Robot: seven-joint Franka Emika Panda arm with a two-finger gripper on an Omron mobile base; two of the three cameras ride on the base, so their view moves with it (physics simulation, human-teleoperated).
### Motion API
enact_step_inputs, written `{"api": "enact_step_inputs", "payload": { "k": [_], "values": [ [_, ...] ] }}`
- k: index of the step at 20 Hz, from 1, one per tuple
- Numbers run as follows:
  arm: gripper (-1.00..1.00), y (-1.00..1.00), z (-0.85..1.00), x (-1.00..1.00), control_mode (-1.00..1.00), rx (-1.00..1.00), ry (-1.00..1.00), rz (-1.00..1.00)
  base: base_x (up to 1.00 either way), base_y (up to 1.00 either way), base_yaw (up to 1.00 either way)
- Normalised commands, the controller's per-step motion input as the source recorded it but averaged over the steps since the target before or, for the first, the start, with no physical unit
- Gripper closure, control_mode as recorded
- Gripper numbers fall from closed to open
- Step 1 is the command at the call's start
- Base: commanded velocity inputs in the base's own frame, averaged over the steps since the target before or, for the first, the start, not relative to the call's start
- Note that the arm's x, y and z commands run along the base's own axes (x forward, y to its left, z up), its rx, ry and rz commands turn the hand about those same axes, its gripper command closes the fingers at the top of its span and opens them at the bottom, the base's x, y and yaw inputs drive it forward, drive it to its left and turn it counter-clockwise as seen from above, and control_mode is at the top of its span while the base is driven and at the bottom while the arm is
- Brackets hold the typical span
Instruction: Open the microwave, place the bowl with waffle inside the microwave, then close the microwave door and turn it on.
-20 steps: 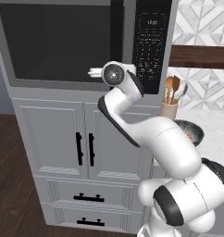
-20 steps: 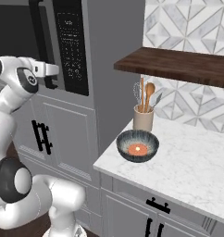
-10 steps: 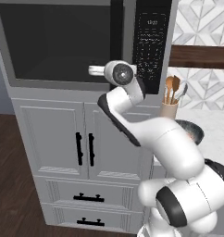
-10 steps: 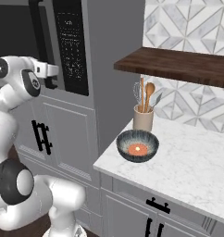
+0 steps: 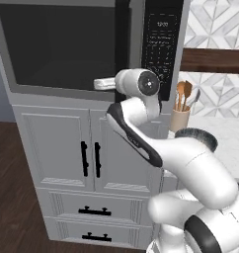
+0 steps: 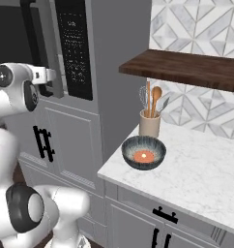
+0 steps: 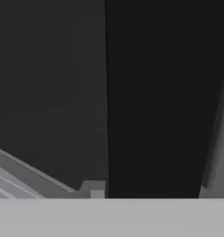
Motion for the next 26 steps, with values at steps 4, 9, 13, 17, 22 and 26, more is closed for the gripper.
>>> {"api": "enact_step_inputs", "payload": {
  "k": [4,9,13,17,22,26],
  "values": [
    [1.00,1.00,-0.40,-0.99,-1.00,0.00,-0.02,0.13,0.00,0.00,0.00],
    [1.00,1.00,-0.35,-1.00,-1.00,-0.02,-0.04,0.09,0.00,0.00,0.00],
    [1.00,1.00,-0.43,-1.00,-1.00,-0.08,-0.06,0.02,0.00,0.00,0.00],
    [1.00,1.00,-0.37,-1.00,-1.00,-0.11,-0.03,0.00,0.00,0.00,0.00],
    [-1.00,1.00,-0.04,-0.99,-1.00,-0.09,0.00,0.03,0.00,0.00,0.00],
    [-1.00,0.20,0.00,-1.00,-1.00,-0.04,0.06,0.20,0.00,0.00,0.00]
  ]
}}
